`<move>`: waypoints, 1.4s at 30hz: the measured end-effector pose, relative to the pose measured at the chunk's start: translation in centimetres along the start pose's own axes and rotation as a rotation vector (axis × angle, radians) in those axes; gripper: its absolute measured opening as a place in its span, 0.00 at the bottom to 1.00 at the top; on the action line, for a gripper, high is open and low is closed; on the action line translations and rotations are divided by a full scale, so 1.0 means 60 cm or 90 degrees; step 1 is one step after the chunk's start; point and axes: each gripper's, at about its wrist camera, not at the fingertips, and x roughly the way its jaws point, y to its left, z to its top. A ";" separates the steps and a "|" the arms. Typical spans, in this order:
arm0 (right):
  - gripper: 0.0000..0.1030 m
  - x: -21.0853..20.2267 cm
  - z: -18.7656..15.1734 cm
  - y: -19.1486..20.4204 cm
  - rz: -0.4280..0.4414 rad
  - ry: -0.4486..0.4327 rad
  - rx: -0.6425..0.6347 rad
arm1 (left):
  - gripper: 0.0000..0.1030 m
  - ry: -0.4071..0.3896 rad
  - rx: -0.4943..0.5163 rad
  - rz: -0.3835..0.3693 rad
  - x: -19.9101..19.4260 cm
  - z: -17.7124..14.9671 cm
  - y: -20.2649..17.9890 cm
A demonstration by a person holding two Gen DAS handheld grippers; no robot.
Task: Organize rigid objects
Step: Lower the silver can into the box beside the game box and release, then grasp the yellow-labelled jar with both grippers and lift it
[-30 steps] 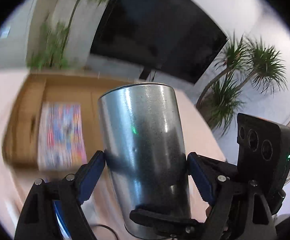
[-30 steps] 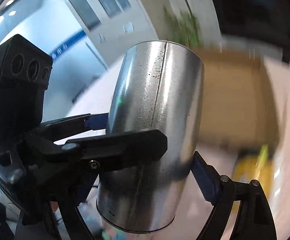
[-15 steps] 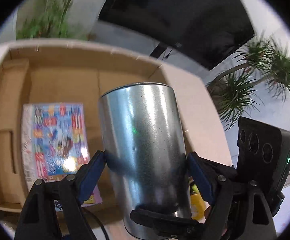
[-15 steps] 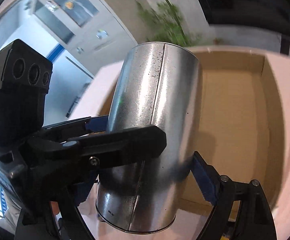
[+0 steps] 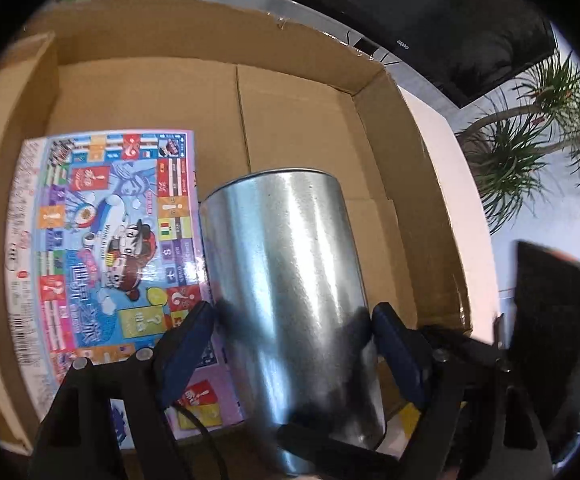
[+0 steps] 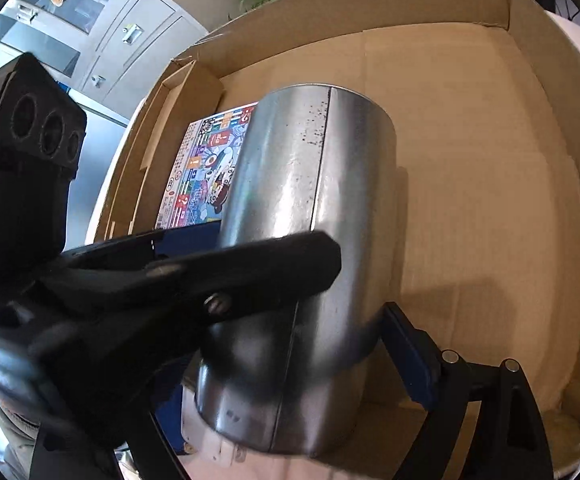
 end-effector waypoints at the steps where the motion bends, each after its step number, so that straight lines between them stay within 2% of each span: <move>1: 0.85 -0.012 0.002 0.011 -0.002 -0.009 -0.009 | 0.77 -0.004 0.006 0.012 -0.010 -0.005 -0.006; 4: 0.85 -0.075 -0.031 0.013 0.015 -0.036 -0.003 | 0.77 -0.072 0.033 0.050 -0.087 -0.018 -0.033; 6: 0.85 -0.113 -0.052 0.014 0.032 -0.065 -0.007 | 0.79 -0.156 0.071 0.068 -0.168 -0.052 -0.061; 8: 0.85 -0.167 -0.087 0.012 0.033 -0.113 -0.024 | 0.79 -0.237 0.104 0.109 -0.239 -0.096 -0.084; 10: 0.90 -0.224 -0.132 0.001 0.003 -0.167 -0.038 | 0.86 -0.315 0.124 0.155 -0.302 -0.162 -0.097; 12: 0.92 -0.260 -0.175 -0.022 -0.070 -0.208 -0.042 | 0.88 -0.357 0.115 0.188 -0.332 -0.225 -0.095; 13: 0.92 -0.266 -0.189 -0.036 -0.101 -0.208 -0.035 | 0.88 -0.361 0.107 0.193 -0.335 -0.251 -0.090; 14: 0.92 -0.270 -0.205 -0.060 -0.122 -0.200 -0.021 | 0.88 -0.358 0.096 0.198 -0.333 -0.276 -0.084; 15: 0.87 -0.264 -0.223 -0.087 -0.134 -0.180 0.004 | 0.88 -0.348 0.070 0.206 -0.324 -0.303 -0.074; 16: 0.76 -0.256 -0.237 -0.105 -0.141 -0.159 0.025 | 0.88 -0.341 0.057 0.204 -0.318 -0.316 -0.071; 17: 0.70 -0.239 -0.252 -0.114 -0.159 -0.129 0.027 | 0.88 -0.330 0.041 0.193 -0.307 -0.332 -0.067; 18: 0.63 -0.230 -0.261 -0.115 -0.170 -0.115 0.009 | 0.88 -0.313 0.025 0.170 -0.292 -0.347 -0.060; 21: 0.61 -0.216 -0.283 -0.065 -0.225 -0.122 -0.051 | 0.88 -0.277 -0.006 0.110 -0.261 -0.361 -0.051; 22: 0.56 -0.216 -0.292 -0.043 -0.224 -0.120 -0.075 | 0.88 -0.265 -0.013 0.077 -0.252 -0.369 -0.046; 24: 0.55 -0.205 -0.308 0.007 -0.192 -0.098 -0.121 | 0.88 -0.206 -0.039 -0.034 -0.228 -0.375 -0.030; 26: 0.55 -0.193 -0.327 0.054 -0.131 -0.063 -0.159 | 0.88 -0.159 -0.063 -0.096 -0.198 -0.376 -0.022; 27: 0.56 -0.189 -0.337 0.069 -0.092 -0.043 -0.165 | 0.88 -0.133 -0.068 -0.121 -0.179 -0.373 -0.019; 29: 0.64 -0.189 -0.341 0.073 -0.034 -0.036 -0.146 | 0.88 -0.100 -0.080 -0.149 -0.149 -0.369 -0.013; 30: 0.71 -0.192 -0.336 0.065 -0.020 -0.039 -0.130 | 0.88 -0.088 -0.089 -0.164 -0.134 -0.363 -0.008; 34: 0.72 -0.166 -0.296 0.028 0.008 -0.014 -0.048 | 0.87 -0.073 -0.119 -0.160 -0.088 -0.323 -0.001; 38: 0.76 -0.132 -0.272 0.023 0.073 0.013 -0.034 | 0.86 -0.069 -0.108 -0.140 -0.087 -0.278 0.004; 42: 0.78 -0.101 -0.256 0.033 0.096 0.026 -0.036 | 0.83 -0.018 -0.118 -0.124 -0.057 -0.251 0.012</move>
